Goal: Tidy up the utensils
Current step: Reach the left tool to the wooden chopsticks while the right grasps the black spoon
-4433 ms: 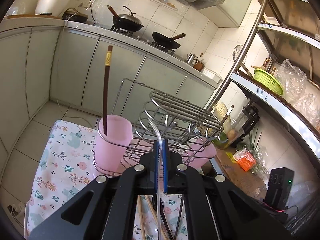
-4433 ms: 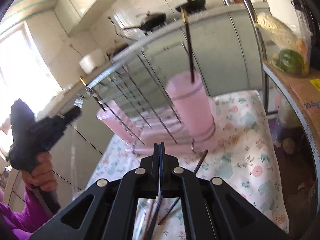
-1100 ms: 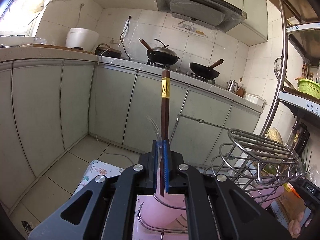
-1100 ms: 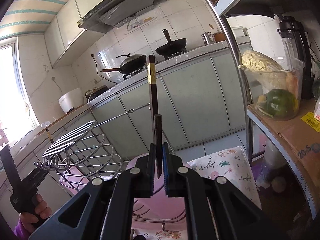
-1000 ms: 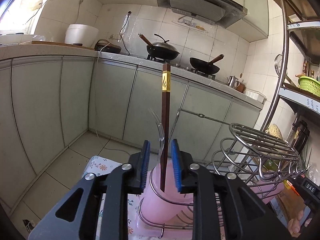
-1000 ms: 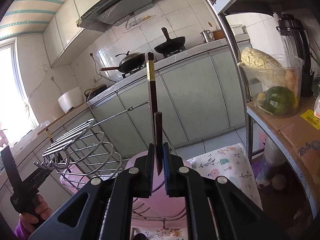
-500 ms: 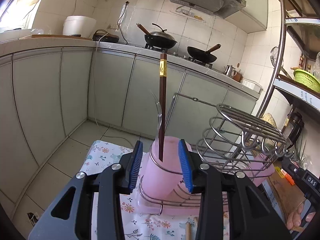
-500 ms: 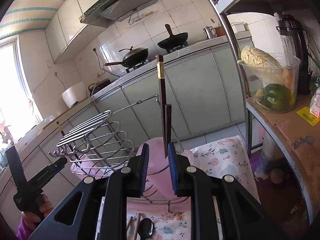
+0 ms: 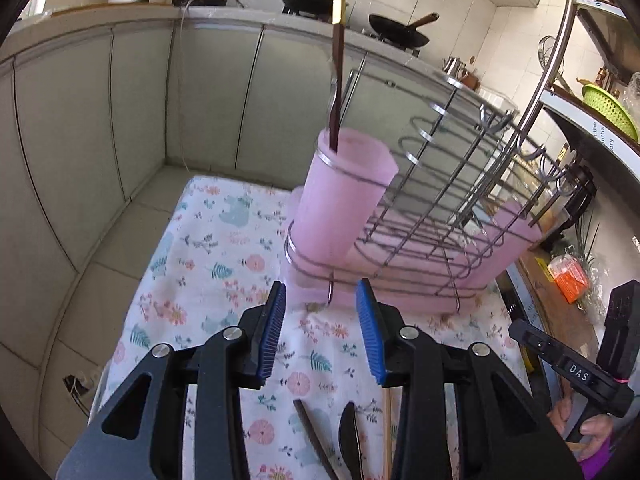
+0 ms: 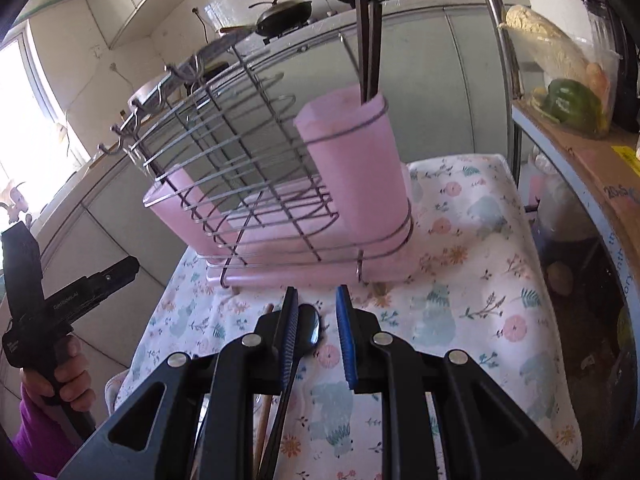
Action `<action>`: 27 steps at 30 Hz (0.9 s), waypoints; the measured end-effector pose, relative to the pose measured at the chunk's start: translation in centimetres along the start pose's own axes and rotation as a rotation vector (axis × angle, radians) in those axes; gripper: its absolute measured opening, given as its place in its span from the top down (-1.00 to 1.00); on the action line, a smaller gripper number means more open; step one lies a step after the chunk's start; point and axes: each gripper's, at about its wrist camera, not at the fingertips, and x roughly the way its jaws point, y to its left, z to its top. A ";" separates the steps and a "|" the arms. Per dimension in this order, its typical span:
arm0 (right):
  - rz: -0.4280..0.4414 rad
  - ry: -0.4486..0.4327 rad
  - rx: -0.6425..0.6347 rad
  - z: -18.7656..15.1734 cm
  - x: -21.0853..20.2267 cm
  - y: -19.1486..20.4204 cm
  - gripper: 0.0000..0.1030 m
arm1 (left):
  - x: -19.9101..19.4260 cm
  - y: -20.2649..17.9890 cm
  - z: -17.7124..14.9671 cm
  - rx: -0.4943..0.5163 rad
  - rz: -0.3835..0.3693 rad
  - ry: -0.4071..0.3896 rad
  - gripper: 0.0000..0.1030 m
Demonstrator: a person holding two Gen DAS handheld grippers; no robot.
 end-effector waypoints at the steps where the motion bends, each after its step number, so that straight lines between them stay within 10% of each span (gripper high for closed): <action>1: 0.008 0.022 0.004 -0.3 0.3 0.0 0.64 | 0.3 0.4 -0.4 -0.016 -0.008 0.038 0.28; 16: 0.130 0.234 0.171 -2.4 4.0 -1.2 0.65 | 5.5 1.5 -4.8 -0.087 0.006 0.472 0.49; 27: 0.145 0.273 0.209 -2.7 4.9 -1.8 0.65 | 8.7 0.6 -5.0 -0.048 0.079 0.569 0.64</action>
